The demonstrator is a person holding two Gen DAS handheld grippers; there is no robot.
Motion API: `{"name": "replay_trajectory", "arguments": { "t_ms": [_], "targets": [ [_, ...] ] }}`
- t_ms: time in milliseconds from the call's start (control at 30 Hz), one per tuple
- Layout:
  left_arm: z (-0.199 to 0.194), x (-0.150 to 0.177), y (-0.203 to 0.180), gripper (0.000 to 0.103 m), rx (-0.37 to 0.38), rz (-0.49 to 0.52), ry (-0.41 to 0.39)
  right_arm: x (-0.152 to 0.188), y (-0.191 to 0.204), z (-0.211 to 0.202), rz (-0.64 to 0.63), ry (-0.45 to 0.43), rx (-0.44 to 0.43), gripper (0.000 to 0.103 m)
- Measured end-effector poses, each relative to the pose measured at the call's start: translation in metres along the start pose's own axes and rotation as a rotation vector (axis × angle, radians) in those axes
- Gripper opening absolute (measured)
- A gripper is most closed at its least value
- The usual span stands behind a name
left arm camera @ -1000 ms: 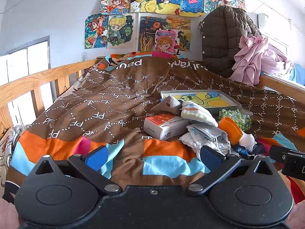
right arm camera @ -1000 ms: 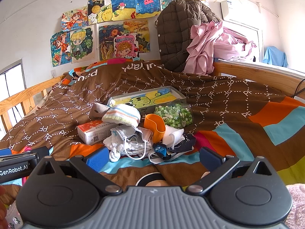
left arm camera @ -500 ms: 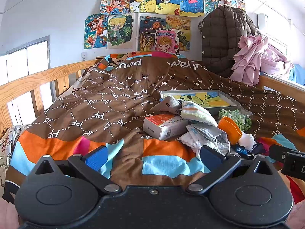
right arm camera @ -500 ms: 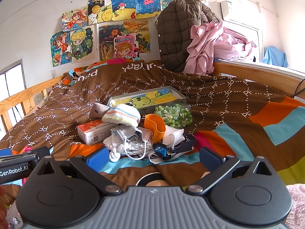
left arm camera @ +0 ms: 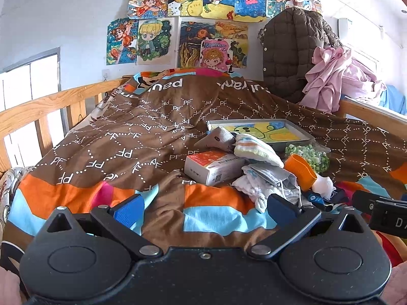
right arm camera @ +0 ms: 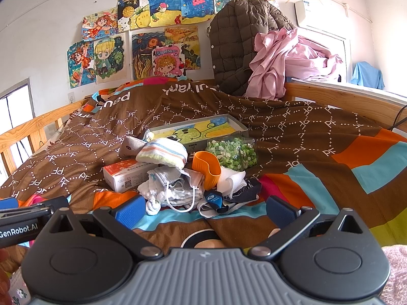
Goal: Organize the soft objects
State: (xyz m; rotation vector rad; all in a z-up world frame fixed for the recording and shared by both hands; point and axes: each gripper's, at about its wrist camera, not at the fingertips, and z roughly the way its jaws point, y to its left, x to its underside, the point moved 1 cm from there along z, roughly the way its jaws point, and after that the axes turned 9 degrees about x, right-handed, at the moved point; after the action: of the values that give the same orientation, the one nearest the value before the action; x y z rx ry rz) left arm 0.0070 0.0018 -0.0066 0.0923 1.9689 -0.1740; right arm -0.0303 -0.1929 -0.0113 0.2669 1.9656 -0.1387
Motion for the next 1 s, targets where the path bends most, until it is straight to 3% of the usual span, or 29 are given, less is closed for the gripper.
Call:
{"name": "replay_trajectory", "arguments": {
  "t_ms": [400,1000],
  "targets": [
    [0.009,-0.007,0.001,0.102,0.033,-0.030,0.000,-0.010,0.010,0.003,-0.042,0.035,0.006,0.103],
    [0.120,-0.022,0.000,0.102,0.186,0.034,0.088,-0.028,-0.014,0.083,0.098,0.192,0.026,0.103]
  ]
}}
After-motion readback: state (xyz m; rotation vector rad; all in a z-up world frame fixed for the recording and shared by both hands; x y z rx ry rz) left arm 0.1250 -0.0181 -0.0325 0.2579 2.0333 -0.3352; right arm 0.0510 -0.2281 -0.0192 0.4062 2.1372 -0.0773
